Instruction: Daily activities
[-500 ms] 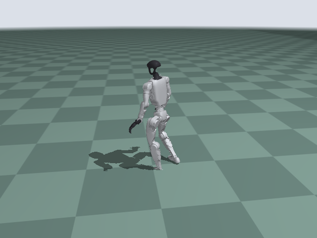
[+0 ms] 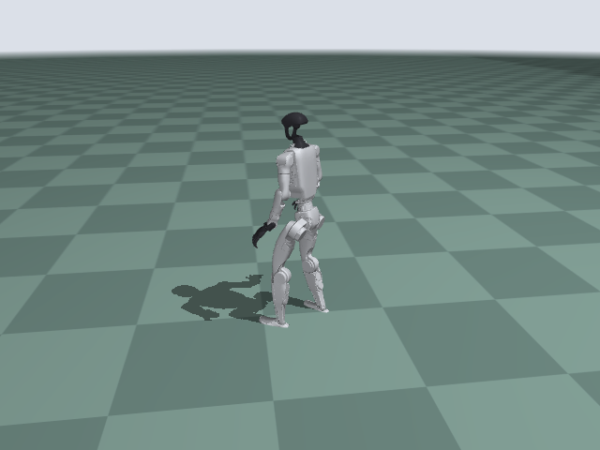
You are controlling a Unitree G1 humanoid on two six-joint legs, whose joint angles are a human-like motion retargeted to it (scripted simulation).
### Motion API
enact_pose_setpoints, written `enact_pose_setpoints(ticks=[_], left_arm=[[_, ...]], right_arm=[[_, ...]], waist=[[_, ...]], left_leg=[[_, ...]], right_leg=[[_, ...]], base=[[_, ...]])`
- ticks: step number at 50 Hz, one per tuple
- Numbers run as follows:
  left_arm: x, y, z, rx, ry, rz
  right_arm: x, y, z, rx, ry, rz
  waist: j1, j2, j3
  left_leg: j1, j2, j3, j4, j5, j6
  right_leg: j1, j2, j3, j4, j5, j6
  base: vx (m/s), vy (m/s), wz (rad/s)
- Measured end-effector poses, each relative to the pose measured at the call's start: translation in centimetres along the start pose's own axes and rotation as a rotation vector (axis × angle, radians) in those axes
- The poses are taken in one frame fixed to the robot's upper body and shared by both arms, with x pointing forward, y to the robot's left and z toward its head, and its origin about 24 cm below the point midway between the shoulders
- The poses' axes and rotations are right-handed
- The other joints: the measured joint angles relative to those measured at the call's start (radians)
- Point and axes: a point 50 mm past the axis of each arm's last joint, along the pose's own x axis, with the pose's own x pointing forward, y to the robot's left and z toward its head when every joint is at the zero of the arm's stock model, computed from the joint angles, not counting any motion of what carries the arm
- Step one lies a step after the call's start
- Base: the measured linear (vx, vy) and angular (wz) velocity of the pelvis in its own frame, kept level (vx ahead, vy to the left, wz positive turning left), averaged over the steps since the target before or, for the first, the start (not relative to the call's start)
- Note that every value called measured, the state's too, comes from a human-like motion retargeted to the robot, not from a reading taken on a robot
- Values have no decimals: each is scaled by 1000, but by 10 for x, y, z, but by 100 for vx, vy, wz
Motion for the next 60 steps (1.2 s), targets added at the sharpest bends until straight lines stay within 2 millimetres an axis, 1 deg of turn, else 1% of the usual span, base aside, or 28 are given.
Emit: enact_pose_setpoints(ticks=[3, 7, 10, 13, 15, 17, 18, 20, 22, 24, 27, 29, 33, 38, 43, 47, 50, 55, 60], left_arm=[[-6, -13, 2, 50, -24, -55], [-13, -25, 2, 122, -49, -109], [-16, -29, 1, 160, -63, -130], [-17, -30, 1, 172, -68, -131], [-16, -29, 1, 166, -67, -124], [-13, -25, 4, 147, -65, -105], [-13, -24, 4, 141, -66, -98], [-8, -18, 8, 122, -70, -71], [-7, -16, 11, 115, -82, -53], [-3, -10, 16, 111, -98, -26], [3, -1, 21, 108, -106, 17], [6, 4, 20, 108, -95, 38], [8, 8, 11, 115, -55, 49], [6, 6, 0, 135, -17, 34], [5, 7, -5, 155, -17, 30], [5, 8, -4, 154, -31, 29], [4, 5, 1, 133, -44, 23], [3, 2, 8, 97, -50, 22], [3, 0, 14, 89, -59, 27]], right_arm=[[3, -9, -7, -4, 14, -48], [3, -16, -18, -26, 36, -84], [1, -17, -27, -55, 58, -87], [-4, -13, -34, -79, 82, -71], [-8, -8, -38, -89, 99, -55], [-10, -4, -38, -90, 109, -41], [-13, -1, -40, -90, 115, -29], [-14, 3, -38, -84, 116, -15], [-18, 8, -37, -77, 116, 4], [-19, 12, -33, -67, 104, 17], [-18, 15, -24, -49, 73, 32], [-18, 17, -17, -41, 47, 44], [-17, 20, -4, -40, -7, 76], [-14, 21, 12, -43, -79, 97], [-14, 23, 30, -31, -154, 108], [-17, 26, 42, -10, -195, 117], [-19, 27, 41, -7, -196, 121], [-21, 27, 25, -49, -157, 124], [-22, 28, 12, -100, -122, 126]], waist=[[14, 21, -5], [41, 57, -10], [60, 91, -18], [70, 127, -30], [69, 148, -38], [48, 148, -30], [43, 158, -32], [14, 140, -28], [4, 144, -22], [-8, 135, -14], [-29, 107, 2], [-40, 91, 8], [-65, 67, 10], [-92, 30, 5], [-94, -13, -7], [-73, -36, -9], [-54, -47, -12], [-13, -53, -16], [29, -41, -6]], left_leg=[[-31, 26, 56, 137, -94, 26], [-38, 78, 124, 394, -253, 64], [-3, 122, 160, 560, -352, 80], [62, 142, 172, 651, -401, 77], [112, 139, 171, 656, -418, 67], [189, 95, 175, 567, -418, 62], [206, 94, 172, 540, -430, 57], [273, 20, 176, 378, -422, 67], [280, 13, 179, 317, -460, 72], [287, -13, 188, 245, -481, 88], [290, -59, 203, 149, -466, 106], [285, -81, 214, 97, -435, 112], [278, -111, 222, 18, -371, 119], [292, -150, 229, -42, -313, 132], [315, -183, 245, -91, -269, 145], [349, -188, 256, -139, -235, 153], [360, -179, 261, -144, -221, 150], [340, -140, 263, -80, -228, 141], [277, -78, 237, 81, -264, 140]], right_leg=[[-16, 14, -37, -38, 39, 5], [-27, 50, -81, -84, 88, 10], [-31, 91, -112, -125, 128, 8], [-40, 134, -137, -177, 177, 8], [-50, 160, -151, -213, 213, 12], [-29, 165, -158, -292, 266, 23], [-44, 173, -165, -289, 277, 28], [-70, 137, -171, -282, 287, 44], [-107, 131, -182, -254, 293, 55], [-148, 109, -189, -221, 296, 71], [-213, 60, -198, -163, 323, 102], [-250, 22, -210, -122, 315, 102], [-301, -42, -199, 29, 232, 83], [-306, -132, -158, 265, 127, 59], [-244, -190, -118, 338, 81, 64], [-159, -178, -97, 266, 78, 78], [-102, -144, -75, 173, 68, 85], [-37, -93, -76, 39, 76, 78], [19, -36, -90, -61, 103, 68]], base=[[-33, -8, 23], [-32, -3, 10], [-29, 0, -3], [-28, 2, -14], [-26, 3, -13], [-26, 4, -3], [-27, 5, -6], [-27, 7, 5], [-32, 6, -14], [-32, 6, -15], [-31, 5, -17], [-29, 3, -28], [-25, -1, -20], [-18, -5, -16], [-12, -9, -26], [-6, -12, -36], [-4, -16, -30], [-2, -19, -27], [-1, -18, -20]])
